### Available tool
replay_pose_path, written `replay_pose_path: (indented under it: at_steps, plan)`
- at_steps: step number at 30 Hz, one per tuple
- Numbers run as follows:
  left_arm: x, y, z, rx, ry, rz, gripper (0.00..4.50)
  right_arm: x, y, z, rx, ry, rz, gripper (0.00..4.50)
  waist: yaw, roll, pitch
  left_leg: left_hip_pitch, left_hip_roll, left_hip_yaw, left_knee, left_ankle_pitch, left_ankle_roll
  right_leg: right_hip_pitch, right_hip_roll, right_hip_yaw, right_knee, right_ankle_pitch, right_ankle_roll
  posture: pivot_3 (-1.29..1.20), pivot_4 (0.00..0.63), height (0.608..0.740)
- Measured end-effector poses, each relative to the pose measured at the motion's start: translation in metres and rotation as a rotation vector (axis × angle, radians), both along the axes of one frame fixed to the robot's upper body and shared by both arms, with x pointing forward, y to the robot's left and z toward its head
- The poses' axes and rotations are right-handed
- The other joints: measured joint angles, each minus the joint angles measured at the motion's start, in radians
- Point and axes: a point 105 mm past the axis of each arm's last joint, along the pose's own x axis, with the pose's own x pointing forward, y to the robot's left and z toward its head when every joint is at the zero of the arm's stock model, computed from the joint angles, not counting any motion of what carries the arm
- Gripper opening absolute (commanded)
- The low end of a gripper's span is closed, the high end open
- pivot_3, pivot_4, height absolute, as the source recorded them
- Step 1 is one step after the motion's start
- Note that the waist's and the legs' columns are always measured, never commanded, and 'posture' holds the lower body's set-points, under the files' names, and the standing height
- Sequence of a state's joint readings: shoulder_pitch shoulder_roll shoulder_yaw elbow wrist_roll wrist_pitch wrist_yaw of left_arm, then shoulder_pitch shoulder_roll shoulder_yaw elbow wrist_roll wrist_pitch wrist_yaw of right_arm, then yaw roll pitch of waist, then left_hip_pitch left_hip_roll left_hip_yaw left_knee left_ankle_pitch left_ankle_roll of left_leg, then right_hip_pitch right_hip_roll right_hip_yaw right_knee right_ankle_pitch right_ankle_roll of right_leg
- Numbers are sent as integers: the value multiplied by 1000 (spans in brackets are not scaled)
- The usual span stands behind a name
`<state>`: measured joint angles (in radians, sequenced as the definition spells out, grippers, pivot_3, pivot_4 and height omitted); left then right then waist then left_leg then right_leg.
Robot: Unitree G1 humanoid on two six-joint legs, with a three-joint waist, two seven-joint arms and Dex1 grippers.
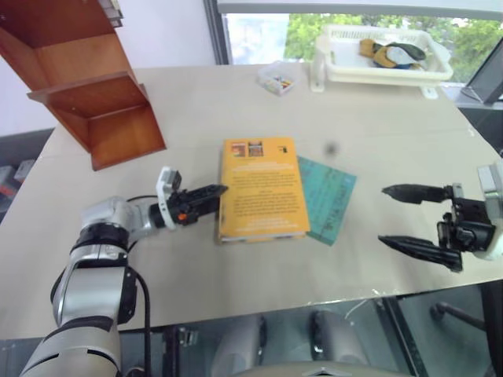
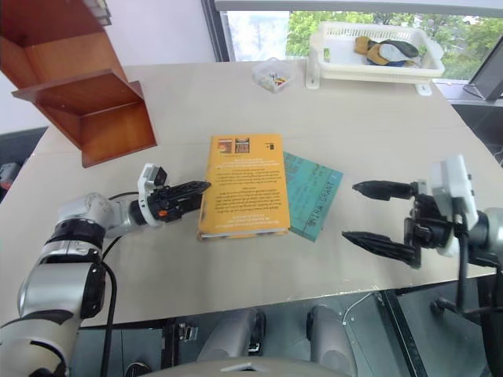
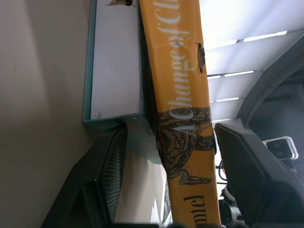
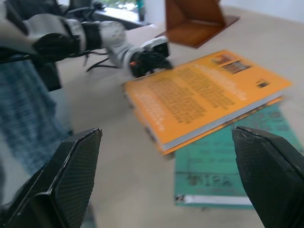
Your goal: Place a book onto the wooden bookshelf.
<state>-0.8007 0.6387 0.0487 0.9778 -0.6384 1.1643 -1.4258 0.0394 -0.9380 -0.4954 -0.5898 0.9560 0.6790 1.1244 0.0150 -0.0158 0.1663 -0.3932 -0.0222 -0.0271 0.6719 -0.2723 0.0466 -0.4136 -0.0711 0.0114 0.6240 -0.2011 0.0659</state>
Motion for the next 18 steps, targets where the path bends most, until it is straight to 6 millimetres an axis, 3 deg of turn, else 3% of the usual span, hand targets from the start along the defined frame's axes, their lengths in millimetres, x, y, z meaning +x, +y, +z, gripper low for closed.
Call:
replay_pose_path:
  at_steps: [18]
  plan:
    - [0,-34,3,-76,-16,-130,3199,3,-7,-7,-80,-9,-47,4500,2,0,0,-1,0,-1,2,0,0,0,0,-1,0,0,0,0,150,740]
